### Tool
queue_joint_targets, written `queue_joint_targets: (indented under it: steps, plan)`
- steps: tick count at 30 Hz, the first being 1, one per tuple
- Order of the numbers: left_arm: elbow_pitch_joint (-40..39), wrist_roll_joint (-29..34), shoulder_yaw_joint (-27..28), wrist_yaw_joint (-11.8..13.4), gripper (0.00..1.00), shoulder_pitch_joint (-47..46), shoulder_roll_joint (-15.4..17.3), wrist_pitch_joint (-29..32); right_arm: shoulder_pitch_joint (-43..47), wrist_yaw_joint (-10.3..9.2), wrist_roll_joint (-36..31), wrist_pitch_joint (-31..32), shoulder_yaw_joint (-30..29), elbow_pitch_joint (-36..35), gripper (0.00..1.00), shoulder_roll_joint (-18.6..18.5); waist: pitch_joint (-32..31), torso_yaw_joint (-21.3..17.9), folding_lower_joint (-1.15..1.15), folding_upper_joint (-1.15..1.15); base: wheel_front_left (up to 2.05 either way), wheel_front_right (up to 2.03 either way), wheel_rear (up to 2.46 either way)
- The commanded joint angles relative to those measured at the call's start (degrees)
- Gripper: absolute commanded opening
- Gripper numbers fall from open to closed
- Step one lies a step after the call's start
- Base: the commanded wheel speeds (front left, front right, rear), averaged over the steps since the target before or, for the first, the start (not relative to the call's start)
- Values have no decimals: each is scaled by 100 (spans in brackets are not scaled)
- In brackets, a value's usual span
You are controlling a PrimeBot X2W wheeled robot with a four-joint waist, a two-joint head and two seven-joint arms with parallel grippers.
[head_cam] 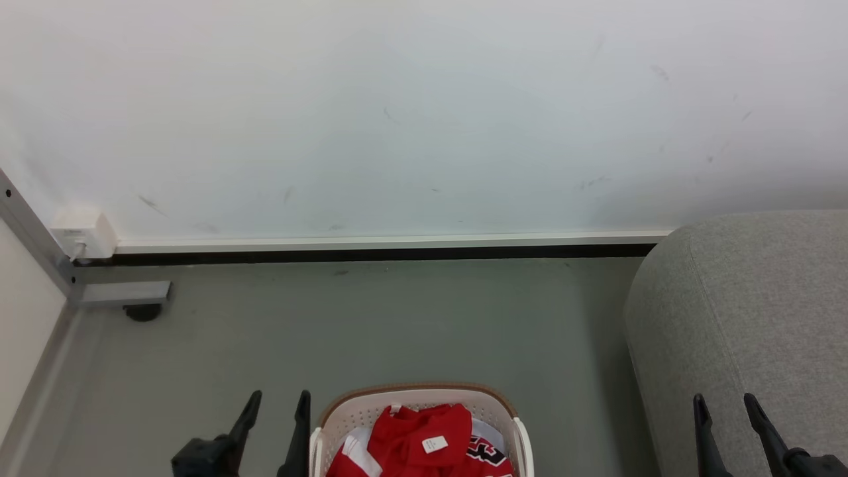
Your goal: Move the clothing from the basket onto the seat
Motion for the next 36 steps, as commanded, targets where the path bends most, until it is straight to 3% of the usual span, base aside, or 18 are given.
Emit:
queue_joint_targets:
  steps: [1,9,26,36]
  plan:
    - [18,171,2,-14,100,21,47,-37,52,-11,-82,-39,-19,18,100,-40,0,-6,0,0,0,0,0]
    - [65,403,-50,-14,100,34,48,-111,112,-12,-316,-112,20,62,100,-42,3,-28,0,0,0,0,0]
    - [119,275,-68,-23,100,15,47,-105,53,-12,-241,-108,93,83,100,-40,42,-154,0,0,0,0,0]
    - [294,202,-361,-121,100,-383,44,-101,-175,-12,-126,-104,274,-153,100,-37,436,-420,0,0,0,0,0]
